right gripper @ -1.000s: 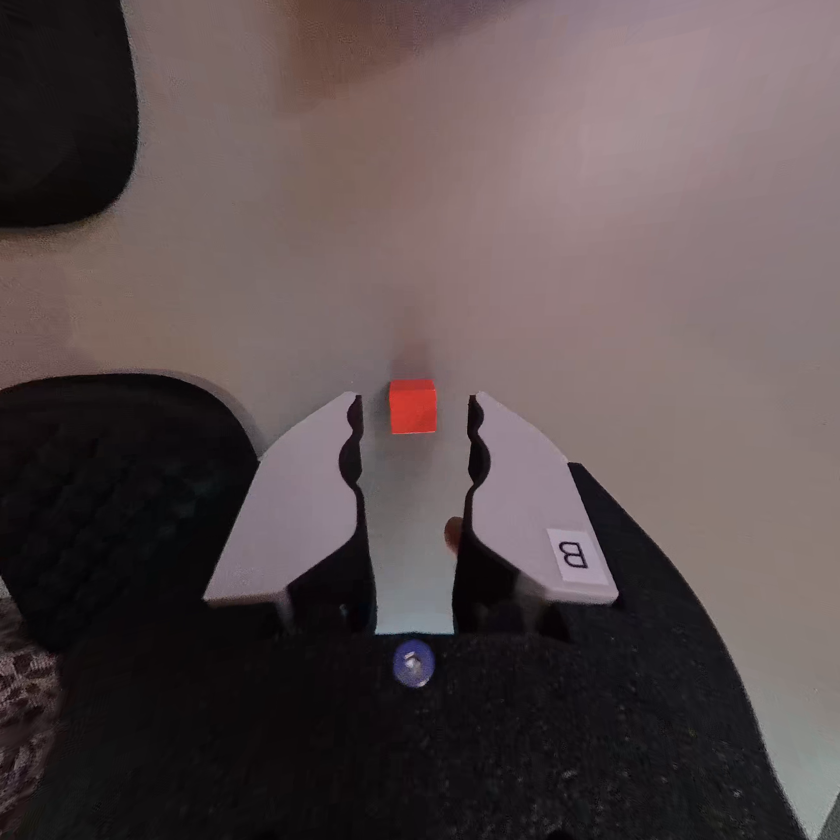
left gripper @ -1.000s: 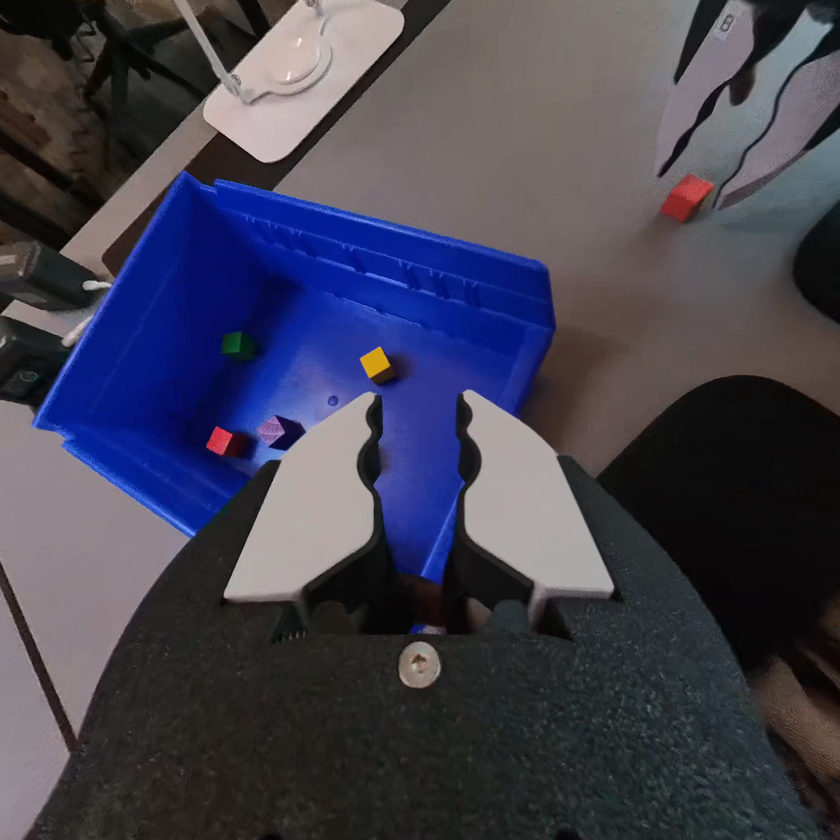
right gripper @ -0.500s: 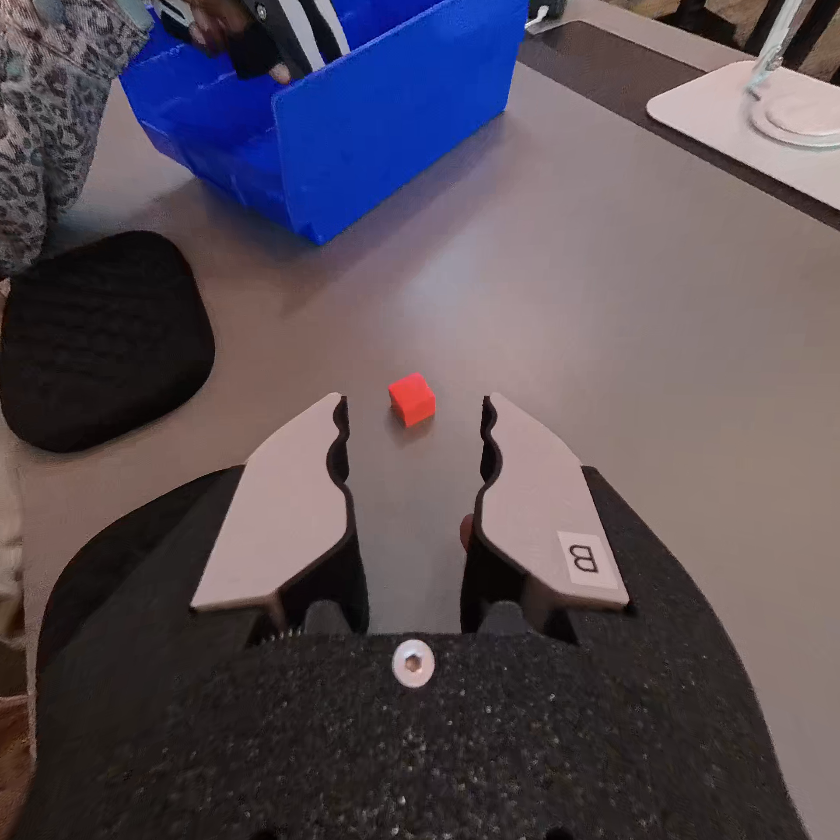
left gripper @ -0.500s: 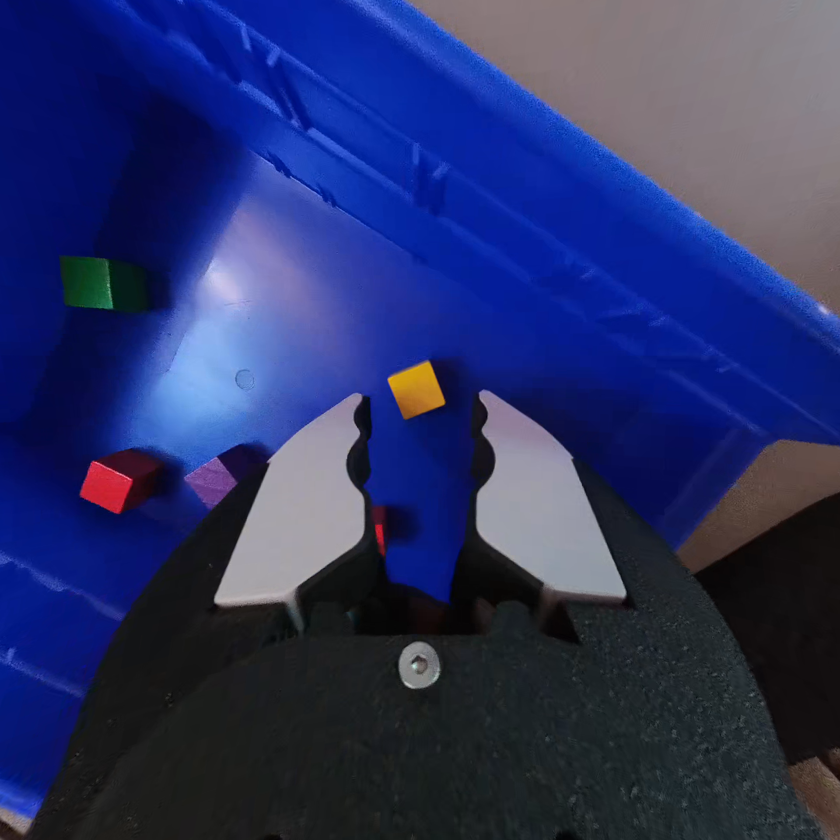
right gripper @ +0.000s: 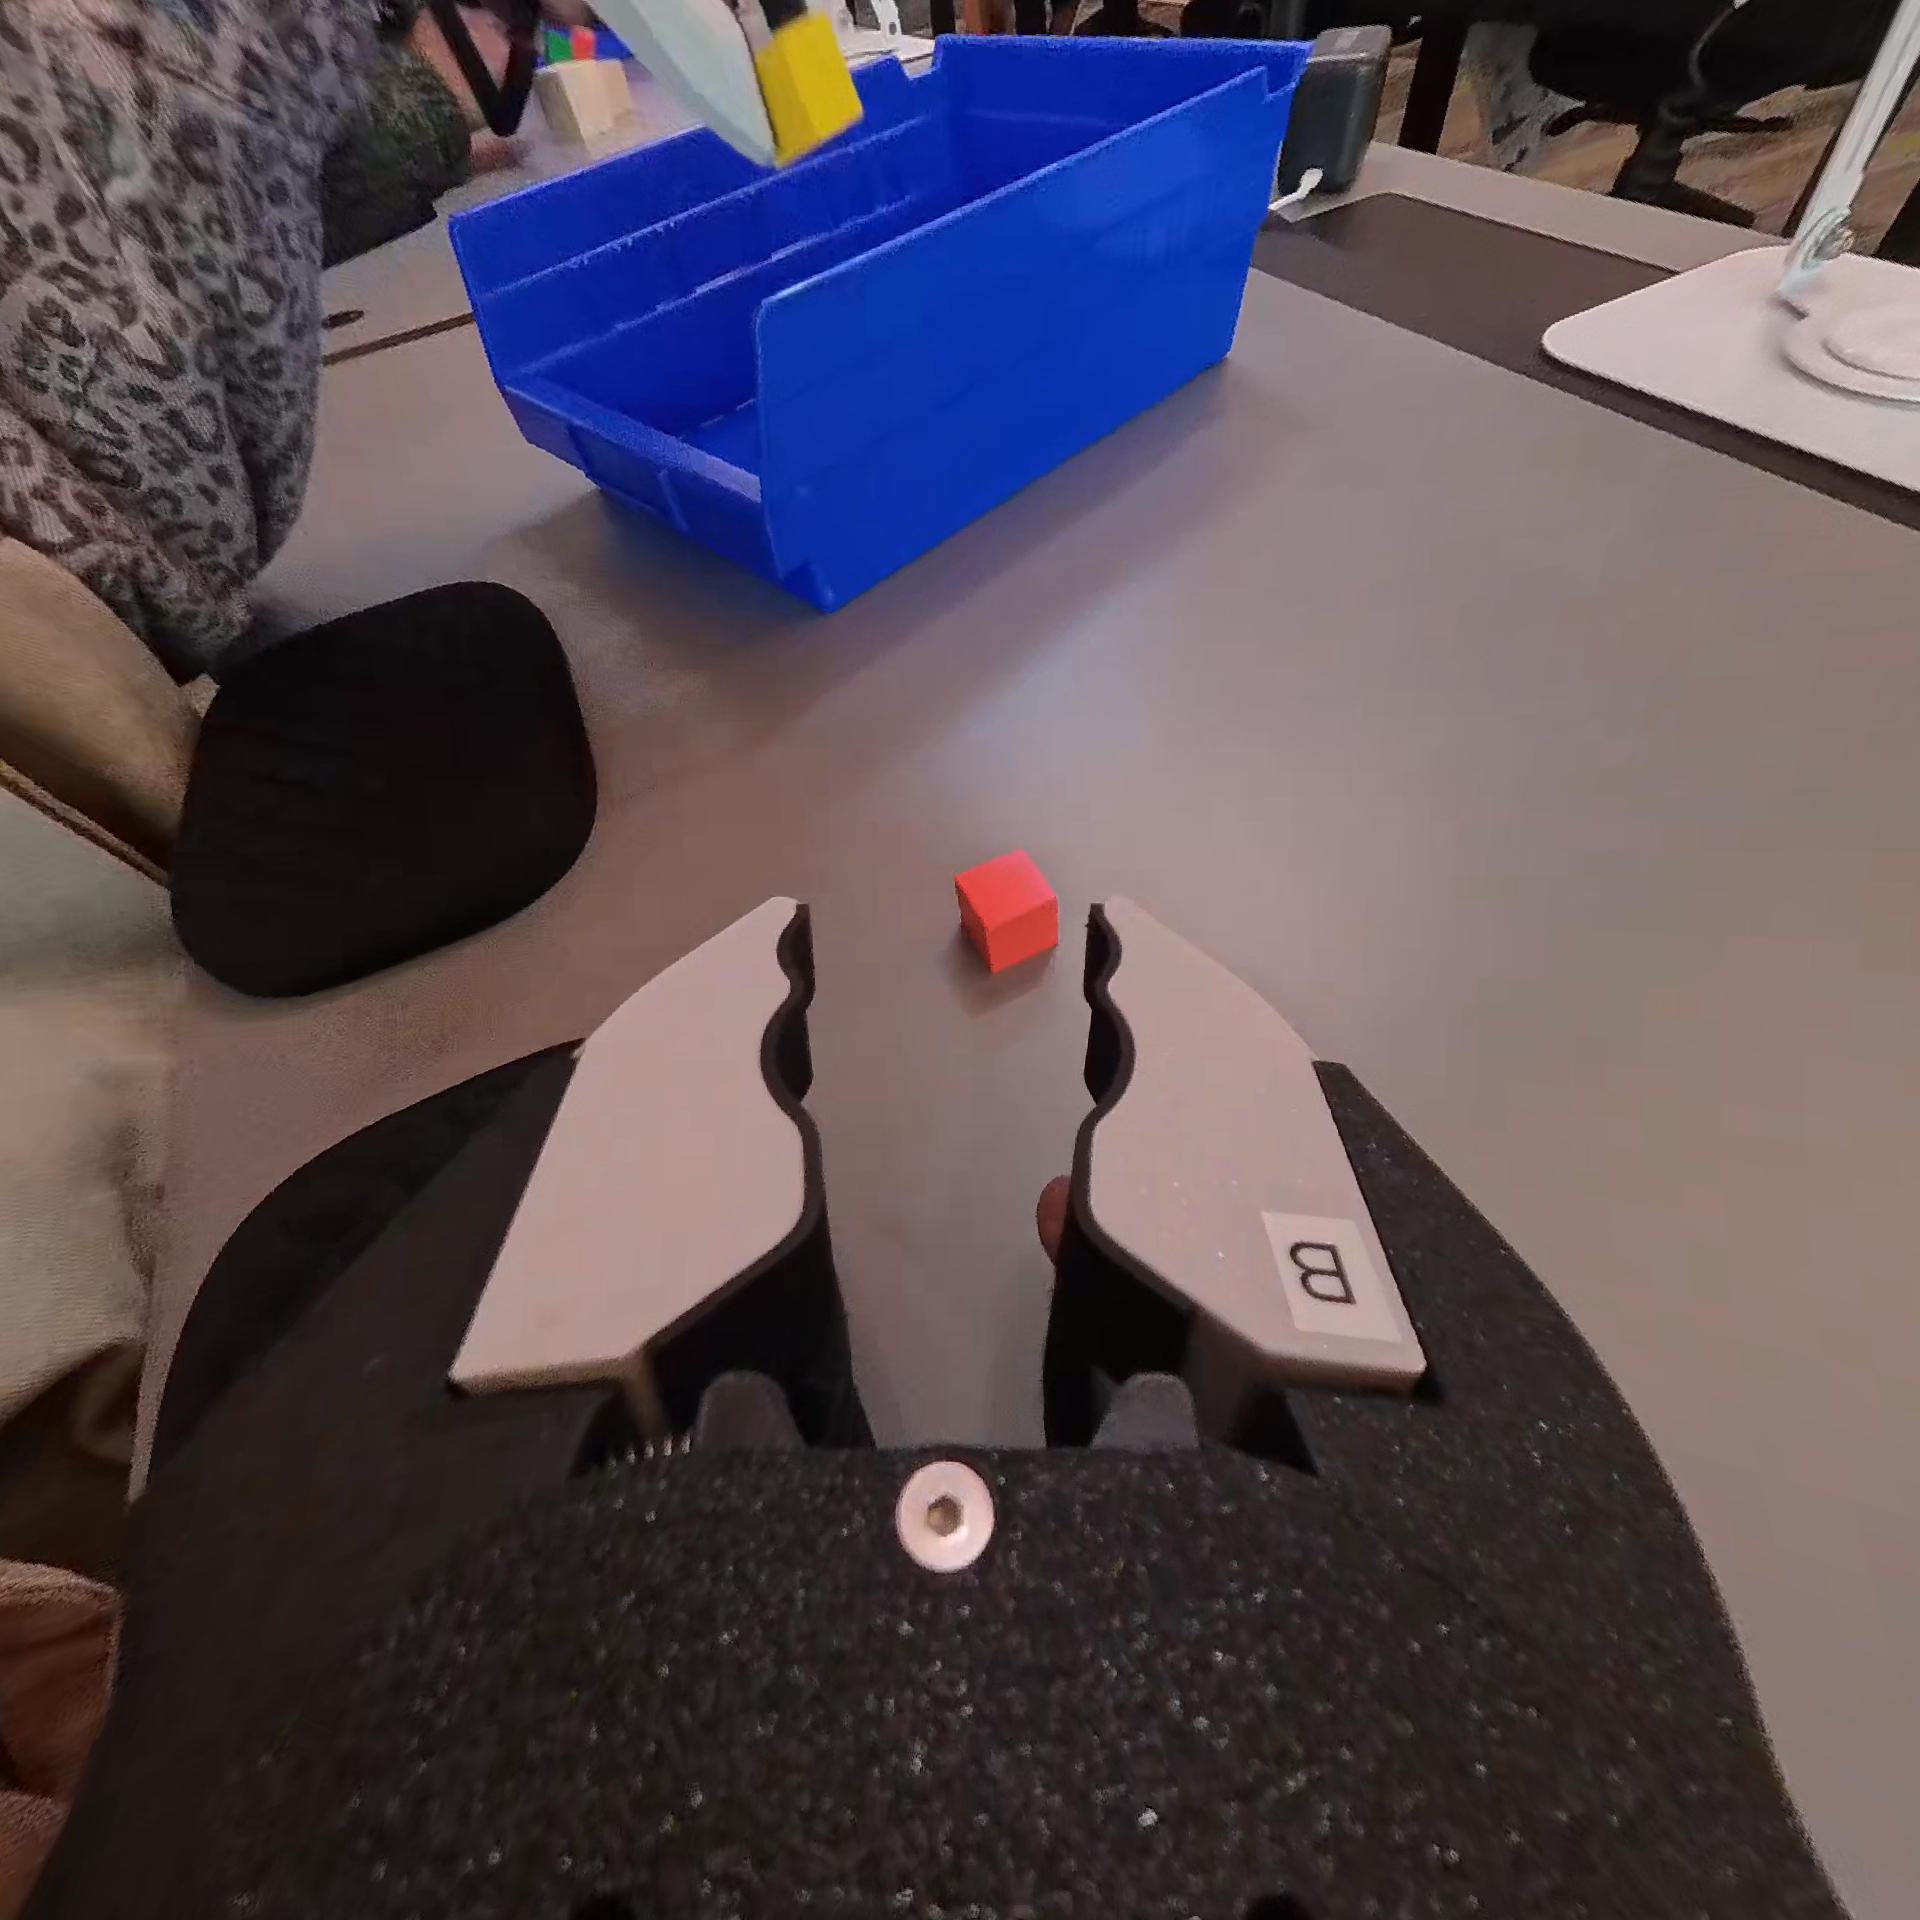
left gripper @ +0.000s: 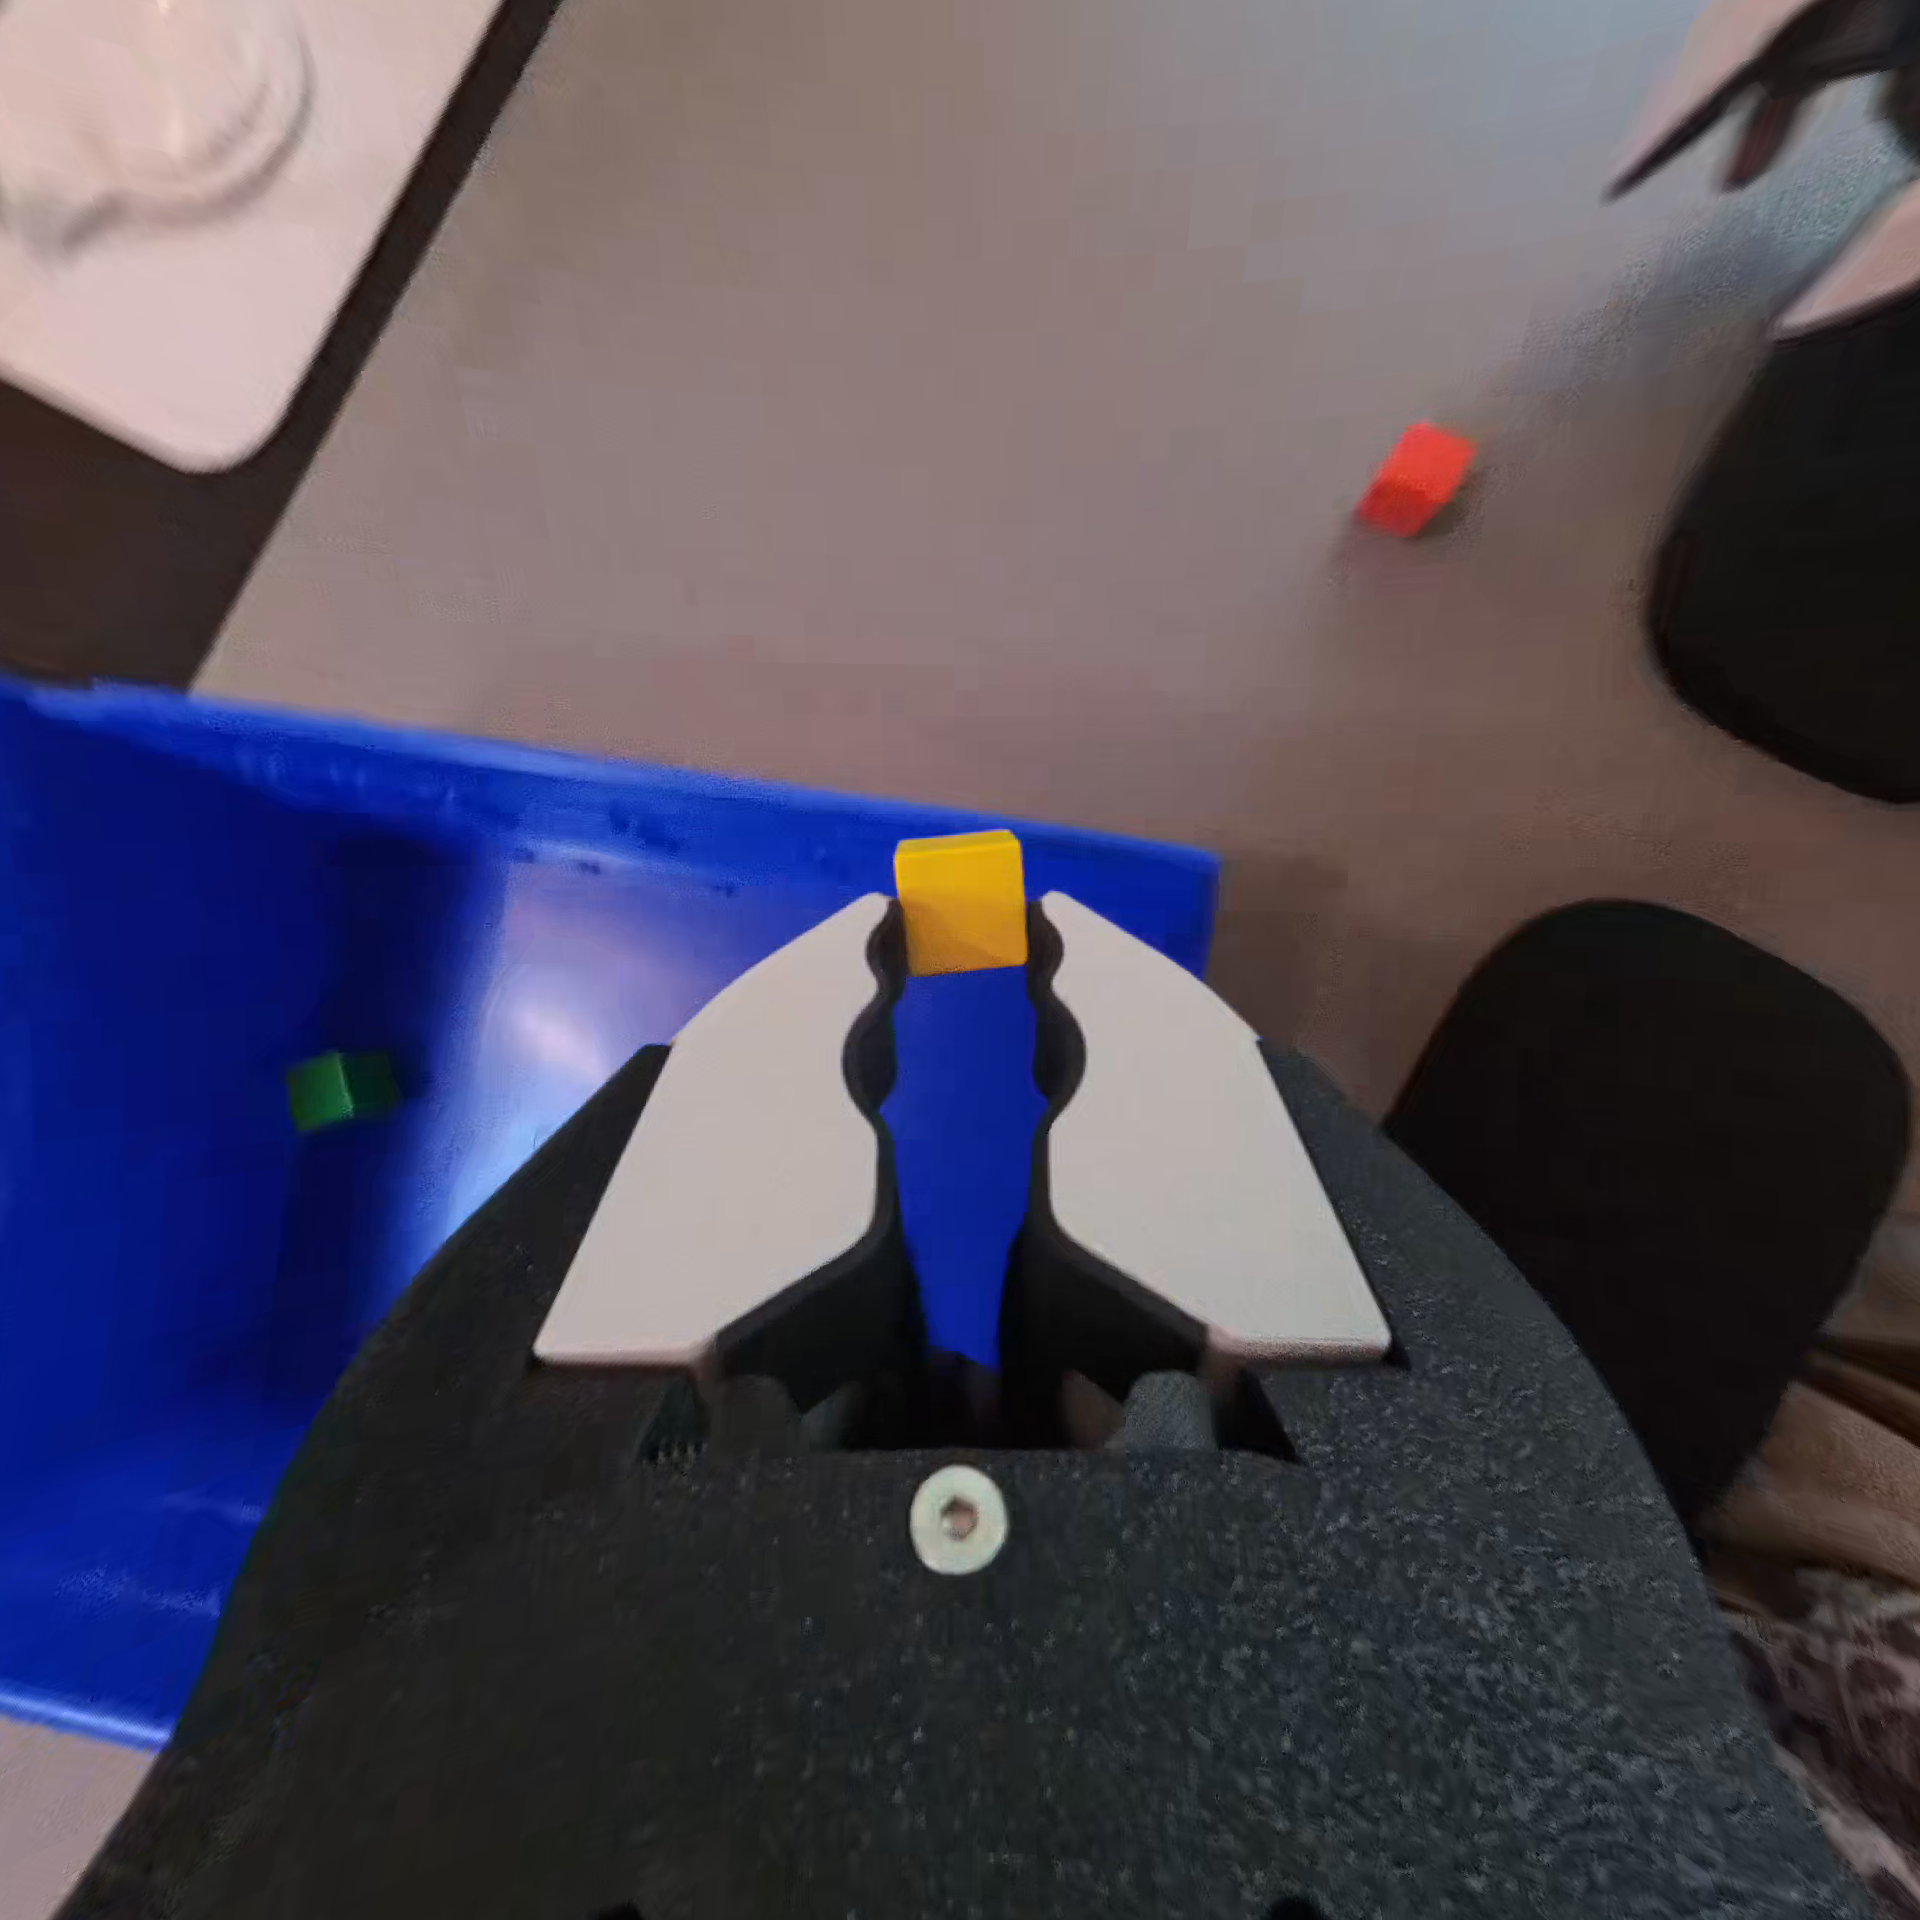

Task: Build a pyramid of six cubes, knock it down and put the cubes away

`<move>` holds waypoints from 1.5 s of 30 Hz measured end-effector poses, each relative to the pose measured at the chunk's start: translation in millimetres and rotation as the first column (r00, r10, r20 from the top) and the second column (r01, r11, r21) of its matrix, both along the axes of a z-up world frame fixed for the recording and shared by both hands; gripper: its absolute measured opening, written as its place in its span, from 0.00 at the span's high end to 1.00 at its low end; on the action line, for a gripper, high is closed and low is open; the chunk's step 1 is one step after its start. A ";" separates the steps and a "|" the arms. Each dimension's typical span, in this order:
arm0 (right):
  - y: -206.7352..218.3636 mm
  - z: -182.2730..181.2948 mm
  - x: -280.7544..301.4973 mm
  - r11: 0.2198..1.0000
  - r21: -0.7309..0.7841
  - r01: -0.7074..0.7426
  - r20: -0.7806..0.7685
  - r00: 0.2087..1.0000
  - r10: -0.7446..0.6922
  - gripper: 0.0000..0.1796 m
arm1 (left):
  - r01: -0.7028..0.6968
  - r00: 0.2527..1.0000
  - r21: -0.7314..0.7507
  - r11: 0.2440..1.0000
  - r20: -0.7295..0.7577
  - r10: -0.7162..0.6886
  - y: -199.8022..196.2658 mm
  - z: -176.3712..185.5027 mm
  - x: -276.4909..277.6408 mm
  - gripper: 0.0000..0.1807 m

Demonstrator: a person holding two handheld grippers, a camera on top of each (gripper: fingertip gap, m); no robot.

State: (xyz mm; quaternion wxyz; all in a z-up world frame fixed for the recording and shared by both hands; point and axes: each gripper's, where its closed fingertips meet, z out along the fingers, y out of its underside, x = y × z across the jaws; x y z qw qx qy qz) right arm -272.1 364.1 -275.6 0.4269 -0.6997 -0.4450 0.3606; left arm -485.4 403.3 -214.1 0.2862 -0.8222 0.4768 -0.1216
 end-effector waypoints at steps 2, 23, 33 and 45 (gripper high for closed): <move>-4.3 -3.3 -3.8 0.999 0.012 -0.033 0.023 0.999 0.033 0.72 | 0.178 0.984 0.068 0.982 0.001 -0.179 -24.1 23.2 40.2 0.88; -9.5 -24.4 -1.6 0.996 0.049 -0.070 0.147 0.987 0.063 0.69 | 0.439 0.818 -0.231 0.868 -0.298 -0.493 -24.1 -116.4 157.0 0.88; -7.9 -28.0 -0.1 0.997 0.041 -0.063 0.162 0.985 0.055 0.69 | 0.450 0.817 -0.248 0.858 -0.274 -0.508 -22.5 -119.3 158.1 0.88; -9.4 -30.7 0.1 0.997 0.031 -0.069 0.174 0.983 0.062 0.70 | 0.447 0.823 -0.268 0.853 -0.250 -0.510 -22.1 -121.8 157.6 0.88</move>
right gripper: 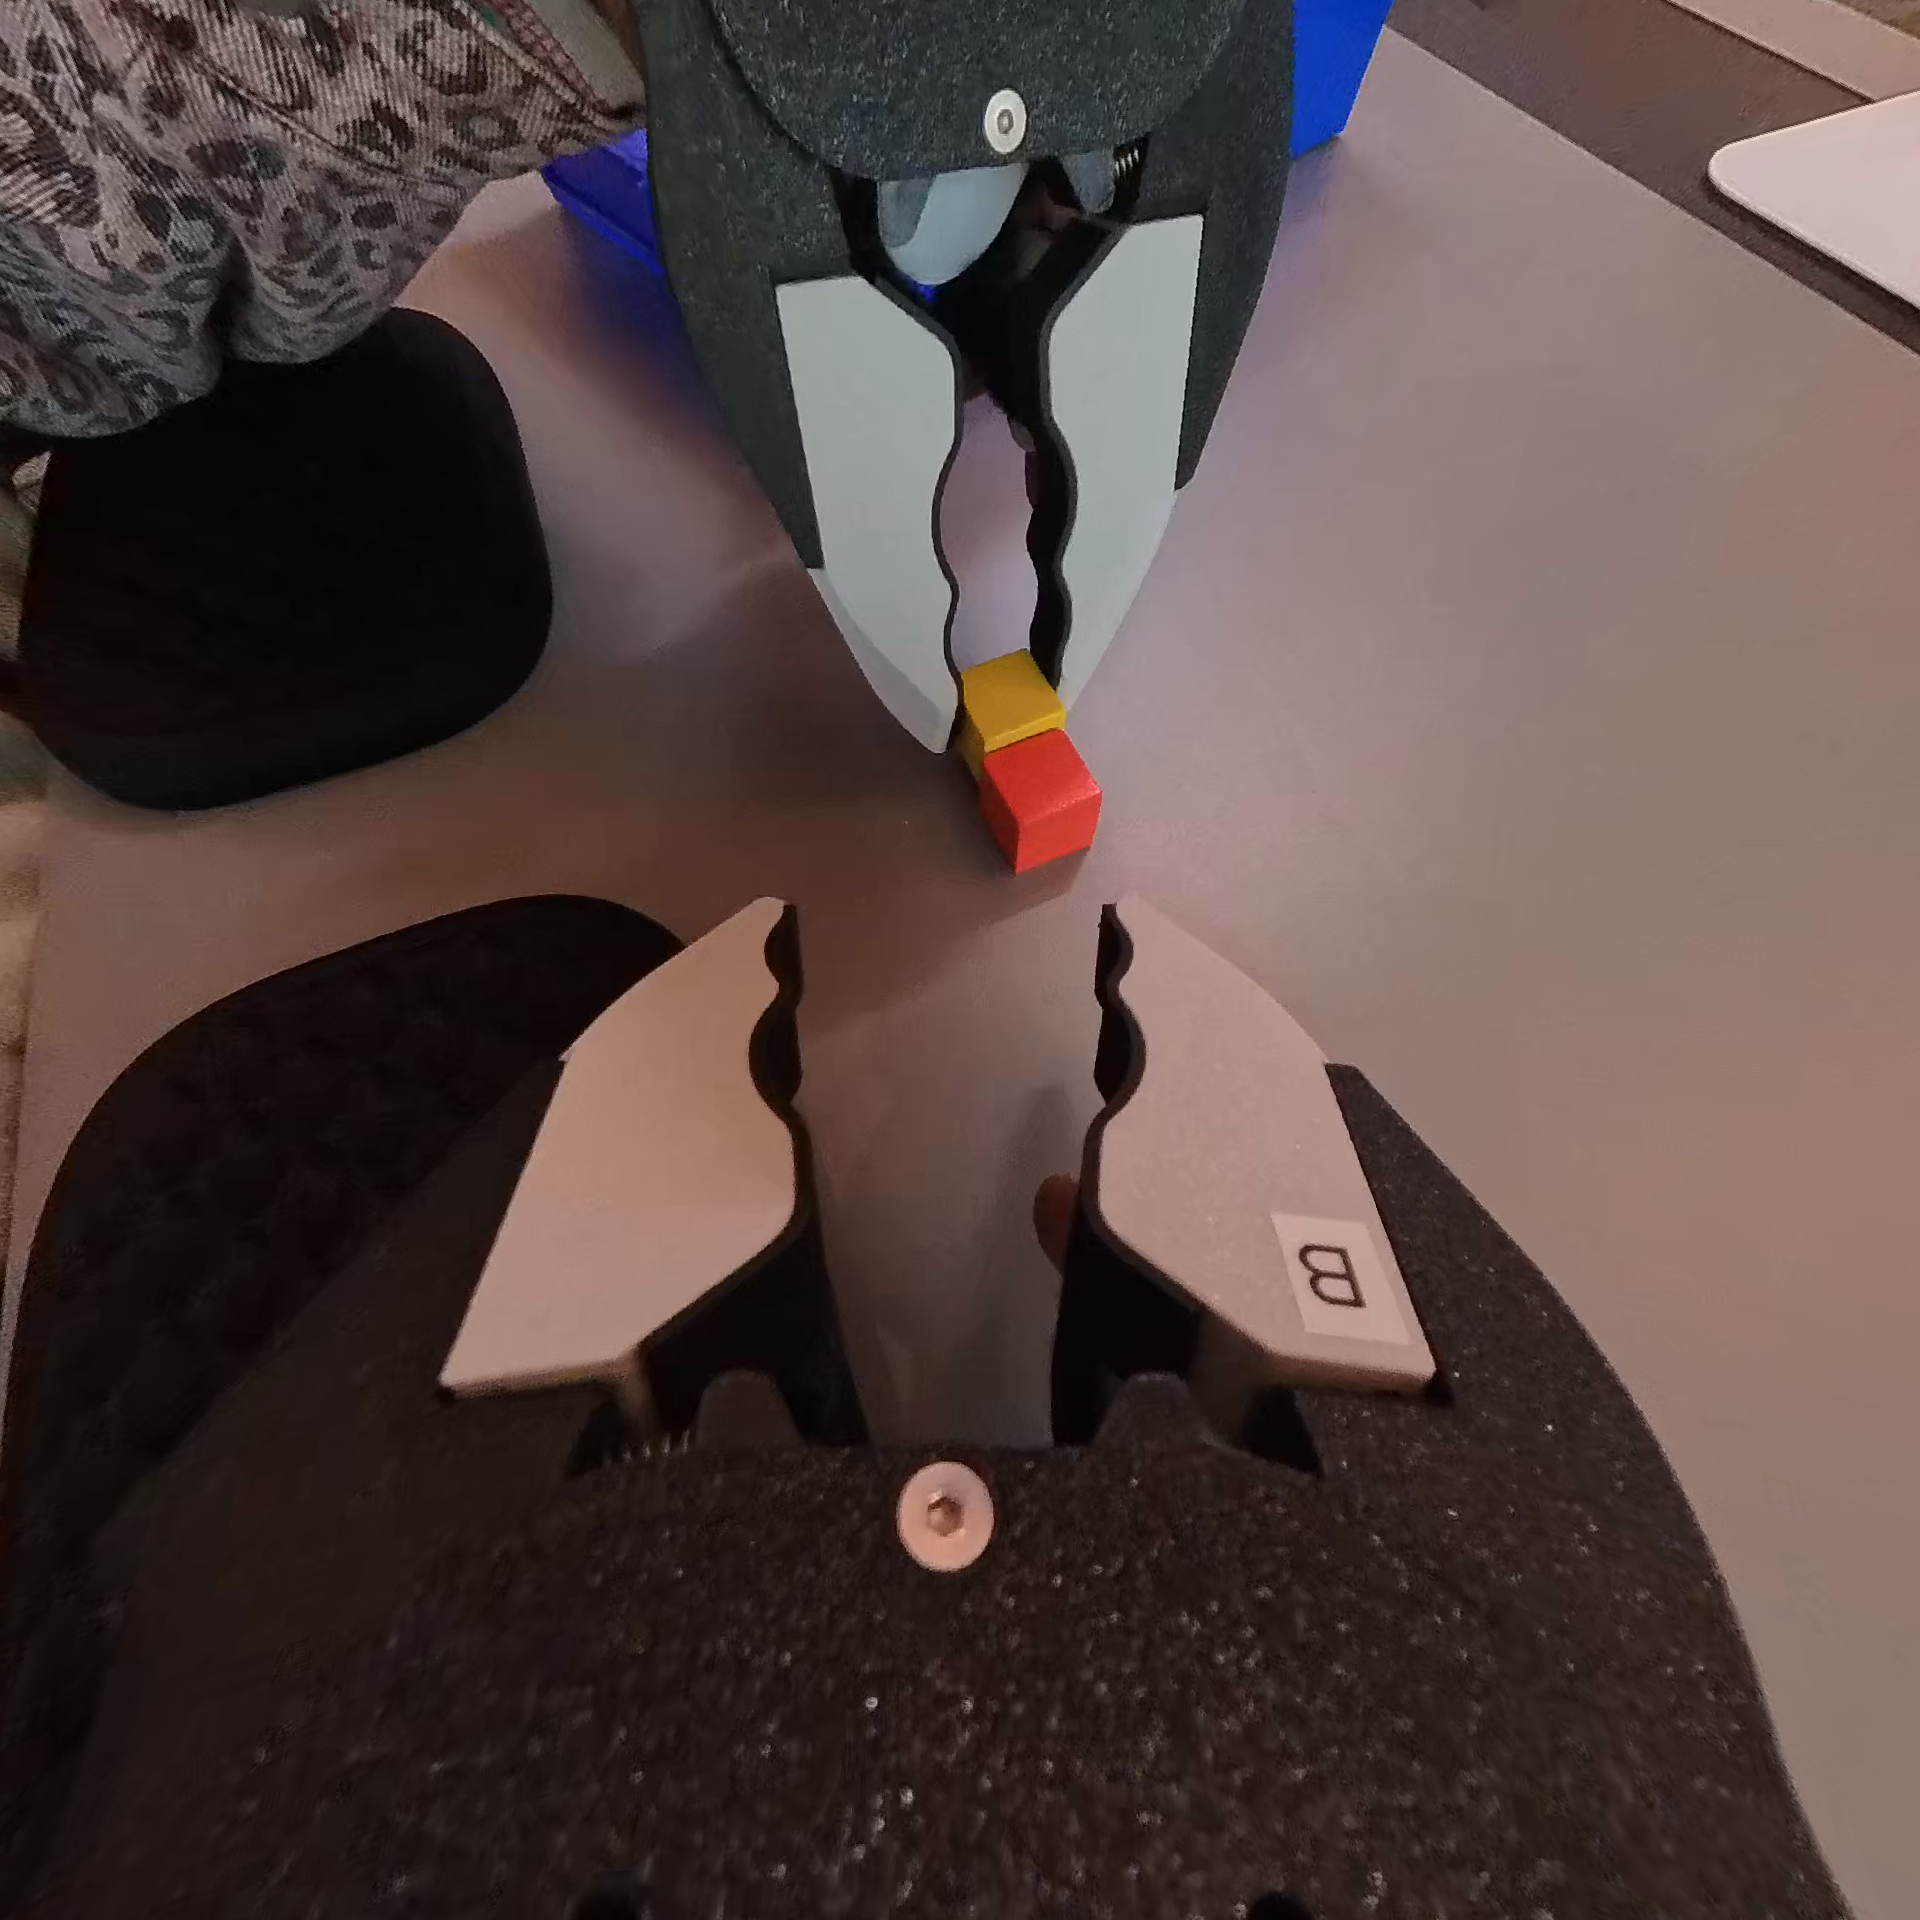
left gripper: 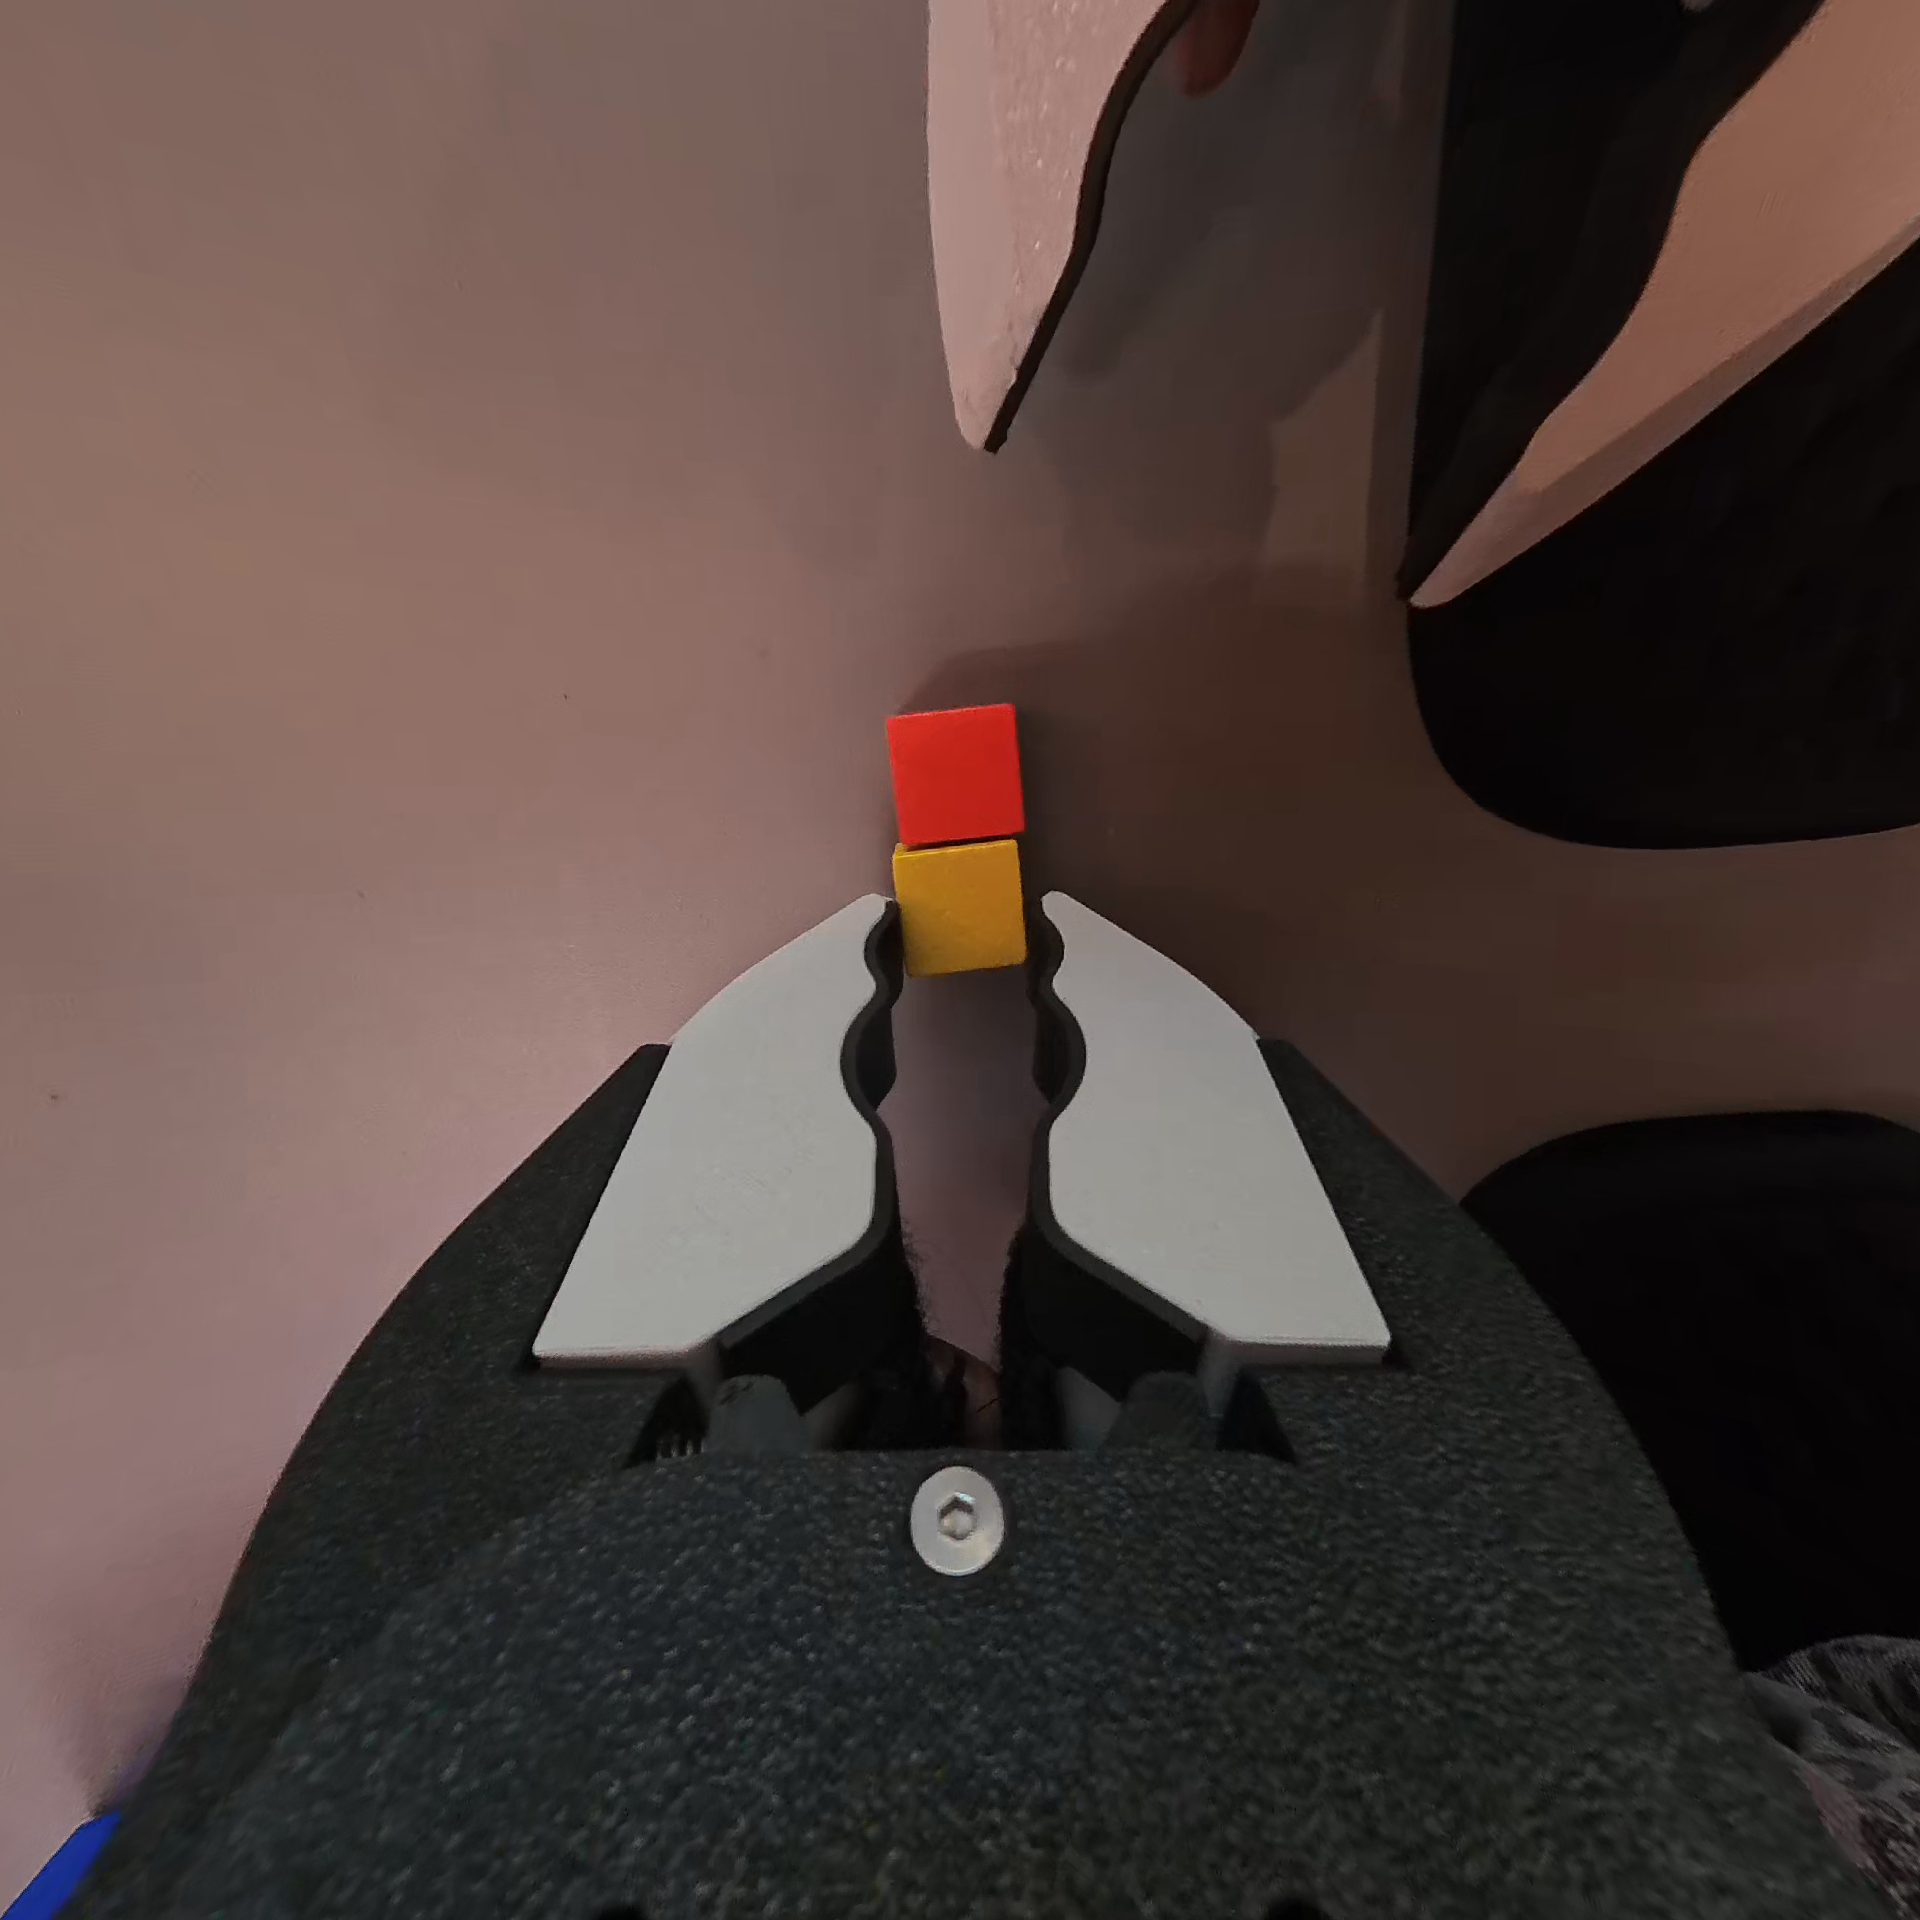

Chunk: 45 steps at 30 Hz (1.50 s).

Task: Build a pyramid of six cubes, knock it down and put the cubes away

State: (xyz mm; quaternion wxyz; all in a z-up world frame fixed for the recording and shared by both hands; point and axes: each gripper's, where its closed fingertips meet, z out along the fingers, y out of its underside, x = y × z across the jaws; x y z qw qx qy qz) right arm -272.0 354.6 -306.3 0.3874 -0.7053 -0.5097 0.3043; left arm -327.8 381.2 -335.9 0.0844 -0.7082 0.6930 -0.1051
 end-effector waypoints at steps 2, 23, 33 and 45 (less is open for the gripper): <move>0.1 -0.2 -0.2 1.000 -0.001 0.000 0.002 1.000 0.000 0.69 | 0.004 1.000 0.000 1.000 -0.001 -0.004 -0.4 -0.6 1.2 0.88; -2.4 -3.6 0.1 1.000 -0.007 -0.012 0.019 1.000 0.012 0.70 | 0.012 1.000 -0.017 1.000 0.019 -0.012 -3.0 -3.1 10.4 0.88; -3.8 -5.2 0.3 1.000 -0.014 -0.016 0.027 0.999 0.016 0.70 | 0.008 1.000 -0.018 1.000 0.024 -0.008 -2.1 -3.4 11.5 0.88; -1.2 0.0 0.8 1.000 0.008 -0.004 0.005 1.000 0.004 0.70 | -0.205 0.952 0.138 0.969 0.256 0.165 9.6 76.4 -3.6 0.85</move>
